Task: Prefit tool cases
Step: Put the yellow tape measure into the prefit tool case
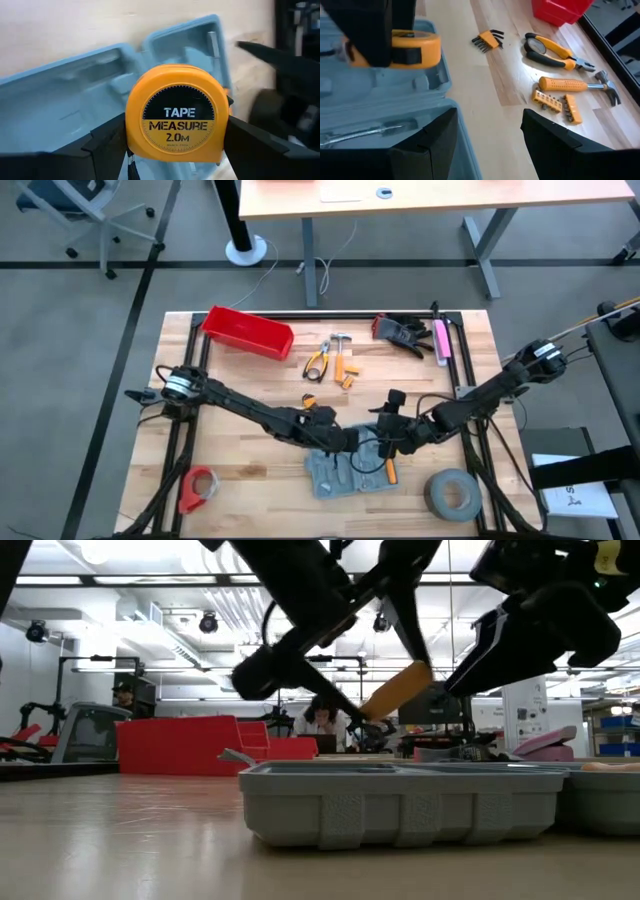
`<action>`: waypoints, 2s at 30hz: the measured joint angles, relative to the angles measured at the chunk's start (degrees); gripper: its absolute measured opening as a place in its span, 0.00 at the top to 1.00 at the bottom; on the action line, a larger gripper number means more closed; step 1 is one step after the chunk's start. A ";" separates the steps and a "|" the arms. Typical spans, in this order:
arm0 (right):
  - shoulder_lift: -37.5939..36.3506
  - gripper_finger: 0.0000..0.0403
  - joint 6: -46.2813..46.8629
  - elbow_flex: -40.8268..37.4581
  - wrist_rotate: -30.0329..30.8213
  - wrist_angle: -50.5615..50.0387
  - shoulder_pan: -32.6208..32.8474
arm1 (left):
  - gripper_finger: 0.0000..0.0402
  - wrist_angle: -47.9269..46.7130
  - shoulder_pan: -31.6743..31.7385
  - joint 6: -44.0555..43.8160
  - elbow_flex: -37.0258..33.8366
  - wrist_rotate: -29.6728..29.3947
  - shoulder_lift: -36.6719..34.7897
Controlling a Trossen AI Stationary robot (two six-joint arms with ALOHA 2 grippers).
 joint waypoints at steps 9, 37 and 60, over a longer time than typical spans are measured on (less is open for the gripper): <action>-0.13 0.51 -3.52 0.00 -2.19 0.03 0.68 | 0.30 -7.43 -1.30 -3.94 0.00 -0.25 0.02; -0.13 0.51 -4.94 0.00 -4.50 0.21 0.68 | 0.28 -14.03 -1.41 -6.13 0.00 2.59 0.02; -0.15 0.51 -4.92 0.00 -4.63 0.31 1.03 | 0.26 -14.18 -1.41 -7.69 -1.77 3.25 -0.02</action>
